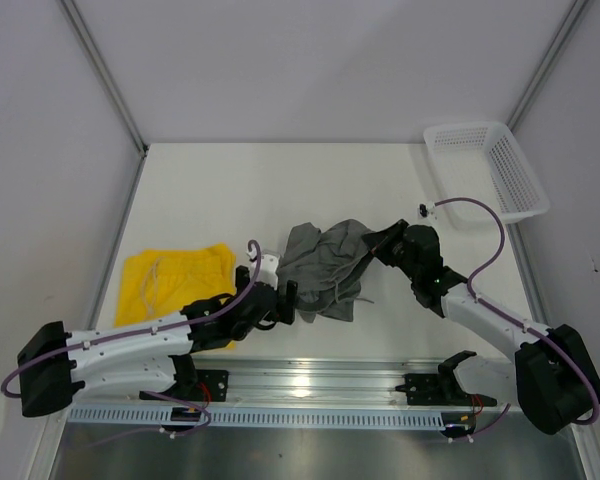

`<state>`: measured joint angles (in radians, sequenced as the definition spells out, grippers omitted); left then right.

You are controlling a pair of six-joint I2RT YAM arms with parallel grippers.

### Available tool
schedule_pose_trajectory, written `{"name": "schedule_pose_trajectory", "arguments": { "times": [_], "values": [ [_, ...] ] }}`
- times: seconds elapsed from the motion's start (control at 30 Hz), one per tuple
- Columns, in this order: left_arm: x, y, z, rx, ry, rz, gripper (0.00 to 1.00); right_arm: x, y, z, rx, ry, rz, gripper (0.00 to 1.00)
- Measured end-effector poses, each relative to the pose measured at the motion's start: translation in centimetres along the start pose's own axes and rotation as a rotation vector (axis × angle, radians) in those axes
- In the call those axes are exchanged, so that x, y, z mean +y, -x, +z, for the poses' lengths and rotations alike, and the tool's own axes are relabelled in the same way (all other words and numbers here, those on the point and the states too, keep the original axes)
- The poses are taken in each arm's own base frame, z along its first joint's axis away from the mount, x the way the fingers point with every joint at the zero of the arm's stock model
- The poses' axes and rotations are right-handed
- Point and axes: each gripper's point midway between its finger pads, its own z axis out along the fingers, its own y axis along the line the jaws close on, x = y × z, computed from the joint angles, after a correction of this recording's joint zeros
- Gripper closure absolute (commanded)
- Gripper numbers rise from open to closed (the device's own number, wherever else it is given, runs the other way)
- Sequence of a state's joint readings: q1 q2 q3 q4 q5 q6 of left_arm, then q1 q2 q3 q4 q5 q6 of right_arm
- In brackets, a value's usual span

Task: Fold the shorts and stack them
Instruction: Flatten the shorts out

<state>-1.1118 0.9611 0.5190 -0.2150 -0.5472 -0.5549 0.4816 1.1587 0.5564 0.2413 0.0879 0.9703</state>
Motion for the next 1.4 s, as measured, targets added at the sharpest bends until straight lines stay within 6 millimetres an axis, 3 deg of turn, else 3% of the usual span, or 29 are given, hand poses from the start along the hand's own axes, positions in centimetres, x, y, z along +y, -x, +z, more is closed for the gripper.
{"name": "schedule_pose_trajectory", "arguments": {
  "times": [0.37,0.6,0.83,0.97,1.03,1.07,1.13,1.2,1.4],
  "values": [
    [4.7,-2.1,2.2,0.103,0.185,-0.009,0.12,0.2,0.0,0.0,0.002,0.005,0.001,0.94],
    [6.3,-1.2,2.9,0.101,0.245,-0.058,0.39,0.3,0.1,0.0,0.0,0.008,0.005,0.95],
    [5.3,1.1,6.7,0.159,0.282,-0.067,0.36,0.2,0.6,-0.2,-0.015,-0.012,0.006,0.95],
    [4.2,2.1,9.4,0.19,0.28,-0.067,0.42,0.3,1.4,-0.3,-0.037,-0.038,0.011,0.95],
    [4.0,2.3,10.1,0.199,0.28,-0.074,0.54,0.6,2.0,-0.3,-0.051,-0.048,0.014,0.95],
    [4.1,2.4,10.3,0.202,0.284,-0.082,0.67,0.7,2.2,-0.3,-0.056,-0.053,0.017,0.95],
    [4.4,2.6,10.7,0.206,0.297,-0.1,0.79,0.7,2.6,-0.4,-0.07,-0.063,0.021,0.95],
    [4.9,3.0,11.2,0.207,0.309,-0.118,0.99,0.5,2.8,-0.5,-0.076,-0.075,0.023,0.95],
    [6.3,3.8,11.8,0.198,0.338,-0.16,1.0,-0.6,3.4,-1.0,-0.093,-0.121,0.027,0.94]
  ]
}}
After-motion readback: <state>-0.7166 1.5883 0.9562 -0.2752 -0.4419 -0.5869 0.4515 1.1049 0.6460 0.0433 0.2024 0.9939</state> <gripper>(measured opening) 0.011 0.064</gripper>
